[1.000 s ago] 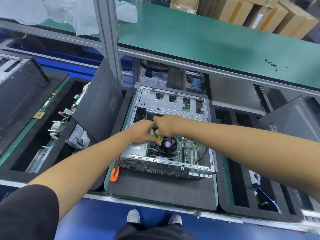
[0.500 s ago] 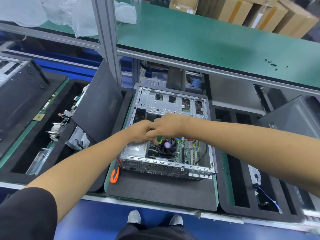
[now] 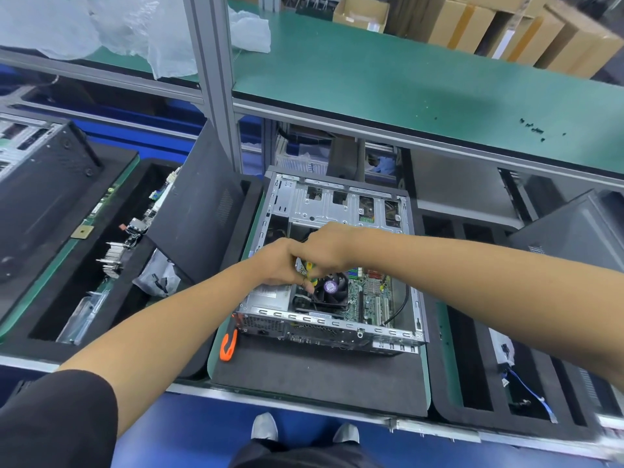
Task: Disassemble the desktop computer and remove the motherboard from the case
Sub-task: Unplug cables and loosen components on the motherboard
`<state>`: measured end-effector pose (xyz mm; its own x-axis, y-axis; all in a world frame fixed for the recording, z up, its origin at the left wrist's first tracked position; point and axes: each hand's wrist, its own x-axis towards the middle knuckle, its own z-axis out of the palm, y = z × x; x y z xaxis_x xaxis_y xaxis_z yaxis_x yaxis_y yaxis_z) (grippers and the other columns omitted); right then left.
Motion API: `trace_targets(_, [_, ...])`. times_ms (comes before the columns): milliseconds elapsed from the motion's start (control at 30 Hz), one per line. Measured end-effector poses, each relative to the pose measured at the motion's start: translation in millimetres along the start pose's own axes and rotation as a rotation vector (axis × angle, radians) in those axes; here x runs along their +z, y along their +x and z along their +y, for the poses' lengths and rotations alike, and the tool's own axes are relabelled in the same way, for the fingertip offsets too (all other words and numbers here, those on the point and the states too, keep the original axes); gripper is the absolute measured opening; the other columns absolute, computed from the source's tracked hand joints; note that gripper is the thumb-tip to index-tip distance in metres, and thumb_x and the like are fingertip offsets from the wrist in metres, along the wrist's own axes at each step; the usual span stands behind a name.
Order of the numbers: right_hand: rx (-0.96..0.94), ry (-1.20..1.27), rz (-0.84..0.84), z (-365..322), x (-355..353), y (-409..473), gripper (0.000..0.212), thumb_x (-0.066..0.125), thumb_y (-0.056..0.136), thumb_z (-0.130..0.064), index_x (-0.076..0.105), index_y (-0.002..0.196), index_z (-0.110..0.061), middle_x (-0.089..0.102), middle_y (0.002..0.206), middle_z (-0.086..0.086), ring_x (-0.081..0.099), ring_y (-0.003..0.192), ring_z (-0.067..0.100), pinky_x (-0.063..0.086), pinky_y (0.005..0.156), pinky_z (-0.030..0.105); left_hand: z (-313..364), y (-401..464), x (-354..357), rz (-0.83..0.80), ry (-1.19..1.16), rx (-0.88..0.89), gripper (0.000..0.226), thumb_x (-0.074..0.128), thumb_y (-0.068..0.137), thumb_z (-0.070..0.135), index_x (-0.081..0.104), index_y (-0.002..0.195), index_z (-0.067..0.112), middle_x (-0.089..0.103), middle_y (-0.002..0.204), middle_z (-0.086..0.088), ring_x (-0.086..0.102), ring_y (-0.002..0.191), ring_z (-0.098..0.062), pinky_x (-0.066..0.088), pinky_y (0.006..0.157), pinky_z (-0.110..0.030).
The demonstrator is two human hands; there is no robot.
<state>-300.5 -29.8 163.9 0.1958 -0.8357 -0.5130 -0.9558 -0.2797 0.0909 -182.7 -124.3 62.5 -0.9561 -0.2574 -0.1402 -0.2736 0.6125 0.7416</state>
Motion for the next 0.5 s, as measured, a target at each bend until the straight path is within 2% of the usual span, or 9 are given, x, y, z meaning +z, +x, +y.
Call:
trace_targets(133, [-0.32,-0.321,-0.004,-4.1,-3.3,-2.7,0.025,0.051,0.102,-0.035,0.046,0.125,-0.026,0.063,0.086,0.0,0.06,0.073,0.026,0.042,0.061,0.035,10.1,3.4,-3.0,-0.14,0.281,0.033,0.053,0.085,0.061,0.065,0.074,0.091,0.023,0.071,0.087,0.009,0.065,0.087,-0.012,0.053,0.082,-0.032])
trace_targets(233, [-0.425,-0.446,-0.01,-6.3,-5.3,-0.4,0.025,0.05,0.101,-0.028,0.046,0.125,-0.028,0.065,0.092,0.002,0.057,0.071,0.027,0.05,0.065,0.037,11.0,5.3,-8.5,-0.201,0.298,0.055,0.049,0.085,0.065,0.06,0.077,0.091,0.019,0.074,0.087,0.004,0.065,0.091,-0.016,0.05,0.089,-0.032])
trace_targets(333, [-0.421,-0.48,-0.01,-1.3,-6.5,-0.4,0.03,0.052,0.1,-0.029,0.042,0.128,-0.028,0.063,0.096,0.004,0.061,0.073,0.031,0.056,0.071,0.042,9.4,4.9,-14.0,-0.219,0.181,-0.016,0.036,0.088,0.072,0.039,0.078,0.091,0.01,0.076,0.086,-0.005,0.07,0.09,-0.021,0.053,0.092,-0.035])
trace_targets(400, [-0.372,-0.415,0.012,0.0,-3.3,-0.1,0.035,0.058,0.098,-0.031,0.042,0.129,-0.027,0.062,0.092,0.001,0.061,0.073,0.03,0.051,0.063,0.038,10.2,3.7,-12.3,-0.194,0.159,-0.034,0.023,0.086,0.077,0.025,0.078,0.092,0.009,0.076,0.087,-0.007,0.07,0.086,-0.023,0.055,0.088,-0.036])
trace_targets(467, [-0.237,-0.244,0.068,-0.7,4.1,1.9,0.04,0.066,0.092,-0.036,0.045,0.124,-0.025,0.053,0.078,-0.006,0.057,0.069,0.023,0.036,0.053,0.031,9.6,2.1,-7.9,-0.139,0.132,-0.049,0.023,0.086,0.076,0.019,0.075,0.095,0.012,0.074,0.088,0.004,0.068,0.082,-0.014,0.056,0.08,-0.03])
trace_targets(500, [-0.135,-0.133,0.107,-1.9,7.8,3.3,0.043,0.07,0.09,-0.042,0.046,0.121,-0.024,0.046,0.071,-0.01,0.052,0.064,0.019,0.029,0.051,0.029,8.4,1.3,-6.3,-0.112,0.074,-0.059,0.028,0.089,0.072,0.019,0.073,0.094,0.016,0.071,0.083,0.015,0.066,0.077,-0.006,0.053,0.072,-0.021])
